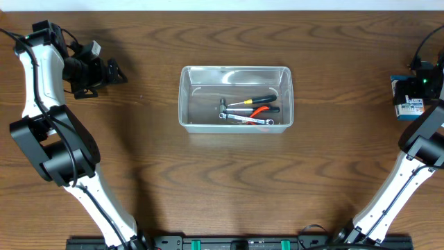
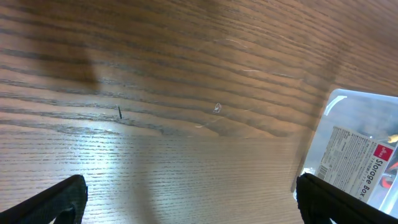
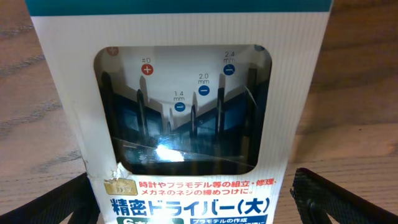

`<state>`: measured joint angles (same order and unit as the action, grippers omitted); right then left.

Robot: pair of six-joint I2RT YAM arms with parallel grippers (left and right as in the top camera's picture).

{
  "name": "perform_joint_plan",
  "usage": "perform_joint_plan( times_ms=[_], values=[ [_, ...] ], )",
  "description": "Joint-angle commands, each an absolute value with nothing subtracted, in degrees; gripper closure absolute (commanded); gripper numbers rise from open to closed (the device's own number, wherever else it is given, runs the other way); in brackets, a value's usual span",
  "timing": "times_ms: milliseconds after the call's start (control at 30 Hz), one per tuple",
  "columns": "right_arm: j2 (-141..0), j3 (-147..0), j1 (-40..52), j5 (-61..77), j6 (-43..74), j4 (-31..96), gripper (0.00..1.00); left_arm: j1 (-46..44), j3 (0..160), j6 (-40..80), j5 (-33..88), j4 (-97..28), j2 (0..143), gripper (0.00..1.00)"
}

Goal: Pack container
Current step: 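Position the right gripper above the blue-white screwdriver set box, then lower and close the right gripper on the screwdriver set box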

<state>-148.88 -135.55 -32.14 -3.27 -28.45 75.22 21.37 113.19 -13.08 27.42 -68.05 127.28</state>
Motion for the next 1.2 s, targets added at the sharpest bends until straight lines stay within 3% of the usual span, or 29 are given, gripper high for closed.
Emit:
perform_joint_plan(
  times_ms=[0, 233, 367, 1167],
  values=[
    [-150.2, -135.2, -32.8, -2.8, -29.2, 75.4, 0.03, 21.5, 114.3, -13.2, 27.1, -68.2, 125.6, 0.02],
    [-150.3, -135.2, -32.8, -2.8, -29.3, 75.8, 0.05, 21.5, 114.3, -13.1, 27.1, -68.2, 125.6, 0.02],
    [-150.5, -135.2, -33.0, -2.8, -29.3, 75.8, 0.12, 21.5, 114.3, -13.2, 27.1, -68.2, 125.6, 0.02],
    [-151.5, -135.1, -33.0, -2.8, -29.2, 75.8, 0.16, 21.5, 114.3, -13.2, 27.1, -68.2, 125.6, 0.02]
  ],
)
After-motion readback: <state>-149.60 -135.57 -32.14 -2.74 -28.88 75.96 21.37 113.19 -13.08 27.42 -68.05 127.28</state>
